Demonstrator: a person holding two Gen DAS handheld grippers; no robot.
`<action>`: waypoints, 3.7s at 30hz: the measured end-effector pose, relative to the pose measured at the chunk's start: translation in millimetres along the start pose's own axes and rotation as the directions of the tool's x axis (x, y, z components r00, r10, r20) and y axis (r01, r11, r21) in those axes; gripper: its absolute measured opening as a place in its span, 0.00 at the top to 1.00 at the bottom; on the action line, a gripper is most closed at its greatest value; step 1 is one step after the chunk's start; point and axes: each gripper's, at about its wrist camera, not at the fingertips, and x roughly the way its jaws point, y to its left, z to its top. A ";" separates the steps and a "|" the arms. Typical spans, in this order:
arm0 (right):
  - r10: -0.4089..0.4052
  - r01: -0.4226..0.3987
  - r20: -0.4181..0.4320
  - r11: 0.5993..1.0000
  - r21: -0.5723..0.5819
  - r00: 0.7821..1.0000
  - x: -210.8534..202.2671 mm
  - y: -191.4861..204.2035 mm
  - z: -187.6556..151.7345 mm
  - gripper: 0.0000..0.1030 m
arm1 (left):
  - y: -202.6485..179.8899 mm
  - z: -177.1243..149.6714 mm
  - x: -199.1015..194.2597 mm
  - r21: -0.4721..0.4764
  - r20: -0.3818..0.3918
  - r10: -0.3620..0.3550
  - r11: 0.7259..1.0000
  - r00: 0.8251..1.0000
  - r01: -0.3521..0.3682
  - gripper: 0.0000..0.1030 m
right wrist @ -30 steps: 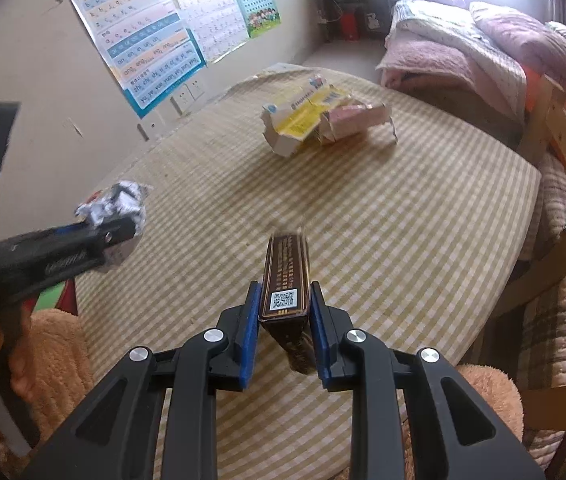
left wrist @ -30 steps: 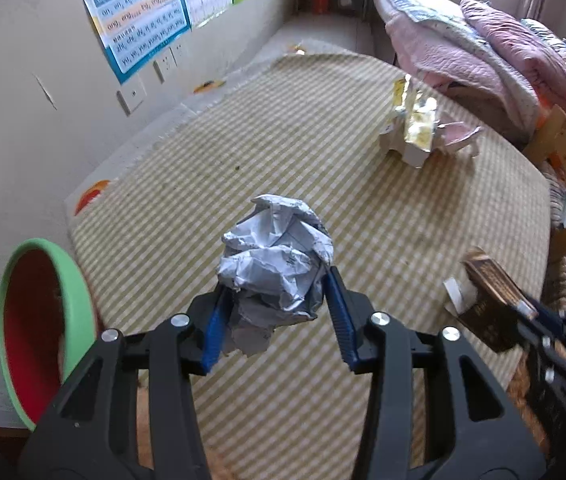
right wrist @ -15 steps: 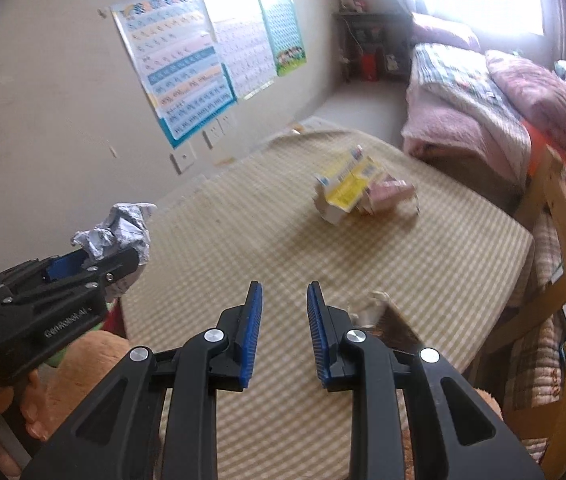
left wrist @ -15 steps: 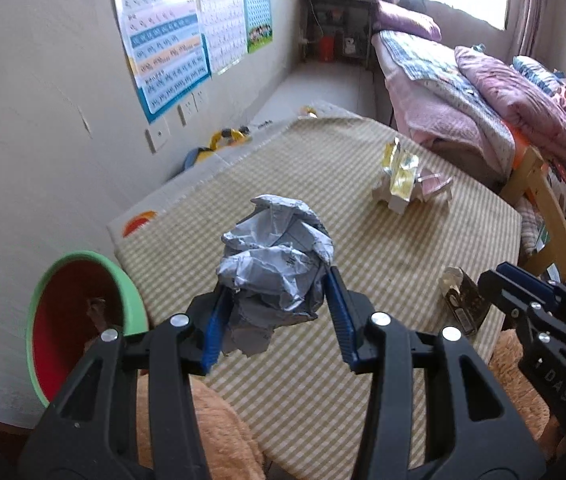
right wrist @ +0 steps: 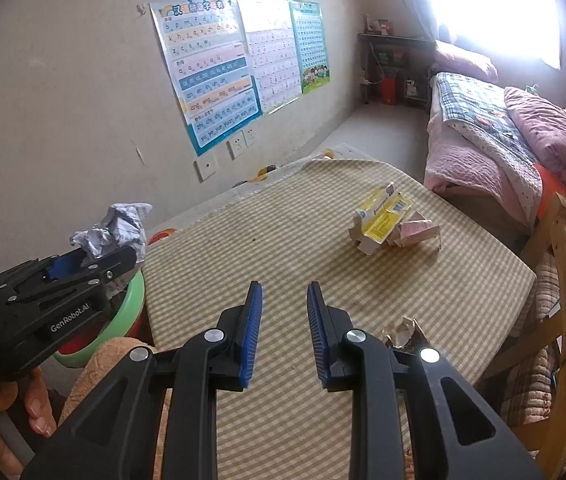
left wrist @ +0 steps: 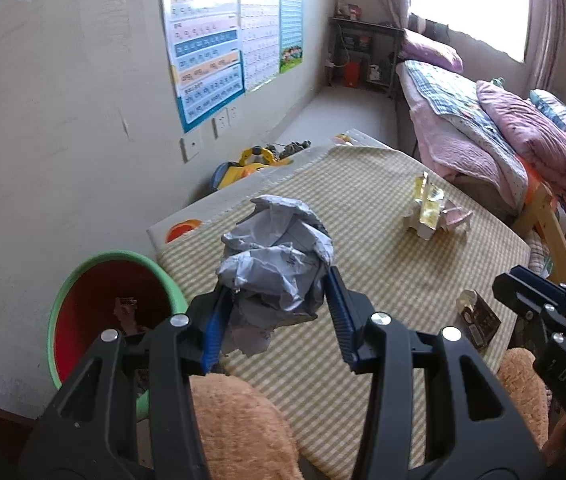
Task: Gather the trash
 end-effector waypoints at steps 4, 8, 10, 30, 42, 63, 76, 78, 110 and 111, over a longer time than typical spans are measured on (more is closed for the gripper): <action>-0.002 0.002 -0.007 1.000 -0.023 1.000 2.1 9.1 2.3 0.78 | 11.8 -0.4 -6.6 -0.023 0.019 0.005 1.000 1.000 -0.004 0.57; 0.003 -0.004 -0.007 0.999 -0.044 1.000 1.9 19.5 4.4 0.78 | 22.5 0.0 -13.4 -0.040 0.038 0.018 0.999 0.999 -0.017 0.57; 0.006 -0.007 -0.006 0.999 -0.051 1.000 1.6 23.5 5.7 0.78 | 27.6 0.3 -17.0 -0.048 0.048 0.027 0.999 0.998 -0.024 0.57; 0.018 -0.020 -0.012 0.993 -0.113 1.000 5.4 54.3 12.8 0.78 | 67.1 -2.1 -32.1 -0.094 0.096 0.099 0.992 0.990 -0.090 0.57; 0.033 -0.036 -0.020 0.989 -0.146 0.999 11.6 70.5 14.6 0.78 | 81.5 -7.6 -26.7 -0.125 0.081 0.115 0.987 0.990 -0.104 0.57; 0.069 -0.076 -0.038 0.970 -0.233 0.997 27.2 115.3 19.6 0.78 | 137.0 -30.4 -14.4 -0.216 0.019 0.202 0.957 0.979 -0.193 0.57; 0.092 -0.102 -0.048 0.955 -0.280 0.995 35.6 145.0 22.3 0.78 | 166.9 -42.6 -8.1 -0.265 -0.013 0.231 0.937 0.973 -0.226 0.57; 0.094 -0.105 -0.051 0.952 -0.288 0.994 36.8 149.9 22.3 0.78 | 170.9 -44.7 -6.4 -0.272 -0.020 0.232 0.935 0.973 -0.228 0.57; 0.128 -0.169 -0.134 0.918 -0.360 0.983 76.8 205.6 19.5 0.78 | 216.1 -77.2 27.5 -0.334 -0.127 0.231 0.906 0.965 -0.261 0.57; 0.133 -0.175 -0.138 0.917 -0.357 0.981 78.6 206.7 20.2 0.78 | 216.6 -77.9 28.5 -0.334 -0.130 0.231 0.906 0.964 -0.262 0.57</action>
